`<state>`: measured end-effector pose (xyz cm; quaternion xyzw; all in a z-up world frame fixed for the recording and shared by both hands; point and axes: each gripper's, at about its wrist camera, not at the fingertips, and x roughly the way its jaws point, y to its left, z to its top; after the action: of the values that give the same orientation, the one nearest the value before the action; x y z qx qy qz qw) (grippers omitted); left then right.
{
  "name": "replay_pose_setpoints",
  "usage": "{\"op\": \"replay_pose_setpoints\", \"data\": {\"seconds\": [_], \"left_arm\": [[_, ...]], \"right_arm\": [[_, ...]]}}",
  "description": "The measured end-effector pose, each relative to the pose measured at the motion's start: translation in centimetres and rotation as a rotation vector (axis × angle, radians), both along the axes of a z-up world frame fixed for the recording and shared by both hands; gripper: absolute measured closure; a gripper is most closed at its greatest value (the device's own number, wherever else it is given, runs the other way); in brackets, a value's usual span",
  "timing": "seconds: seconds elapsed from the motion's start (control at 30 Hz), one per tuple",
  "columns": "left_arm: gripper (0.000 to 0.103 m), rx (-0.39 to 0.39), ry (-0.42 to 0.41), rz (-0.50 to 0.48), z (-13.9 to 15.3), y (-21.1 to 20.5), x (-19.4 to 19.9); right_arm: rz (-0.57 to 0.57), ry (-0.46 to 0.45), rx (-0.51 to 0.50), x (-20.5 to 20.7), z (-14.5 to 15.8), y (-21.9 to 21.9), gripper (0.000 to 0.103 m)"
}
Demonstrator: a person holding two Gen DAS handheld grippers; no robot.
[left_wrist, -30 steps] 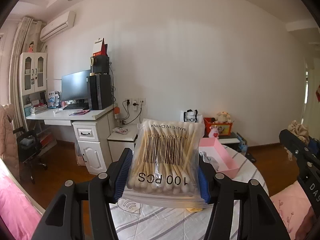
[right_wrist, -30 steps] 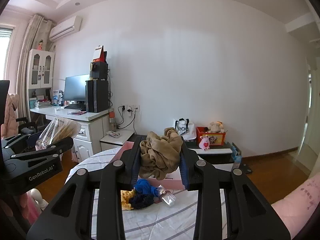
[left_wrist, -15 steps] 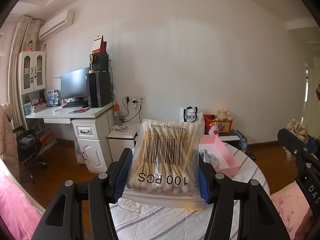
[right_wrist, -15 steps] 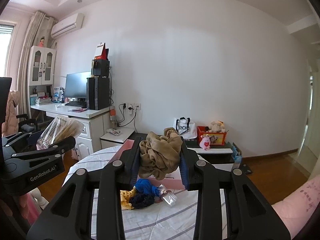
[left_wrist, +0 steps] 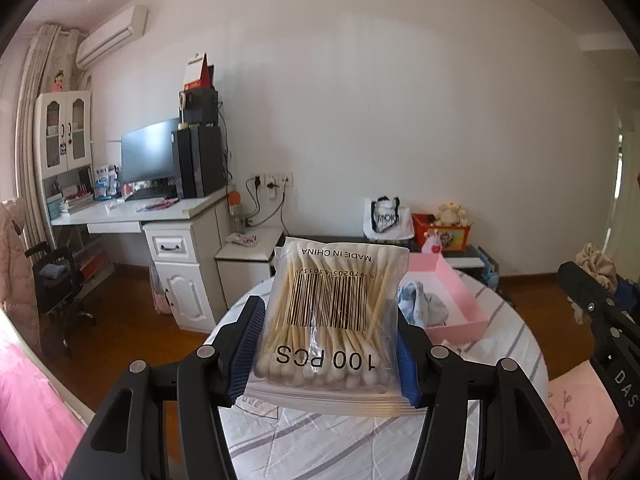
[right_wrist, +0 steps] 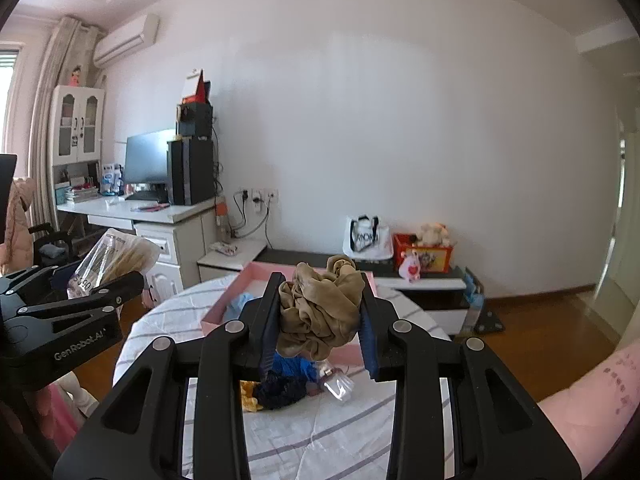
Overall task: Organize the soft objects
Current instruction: 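Lift the scrunchie with the right tool while the left tool carries the swab bag, then drop the scrunchie into the tray with the right tool while the left releases the swab bag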
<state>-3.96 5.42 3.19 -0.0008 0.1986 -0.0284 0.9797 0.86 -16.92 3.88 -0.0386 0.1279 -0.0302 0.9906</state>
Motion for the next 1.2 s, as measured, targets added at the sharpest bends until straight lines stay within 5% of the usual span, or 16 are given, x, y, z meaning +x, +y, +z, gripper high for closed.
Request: {"op": "replay_pose_setpoints", "data": {"seconds": [0.4, 1.2], "left_arm": [[0.048, 0.022, 0.137, -0.027, -1.6, -0.9, 7.2], [0.048, 0.049, 0.368, -0.166, -3.6, -4.8, 30.6]], "right_arm": [[-0.067, 0.169, 0.078, 5.6, -5.1, -3.1, 0.072], [-0.132, 0.392, 0.150, 20.2, -11.7, -7.6, 0.072]]}}
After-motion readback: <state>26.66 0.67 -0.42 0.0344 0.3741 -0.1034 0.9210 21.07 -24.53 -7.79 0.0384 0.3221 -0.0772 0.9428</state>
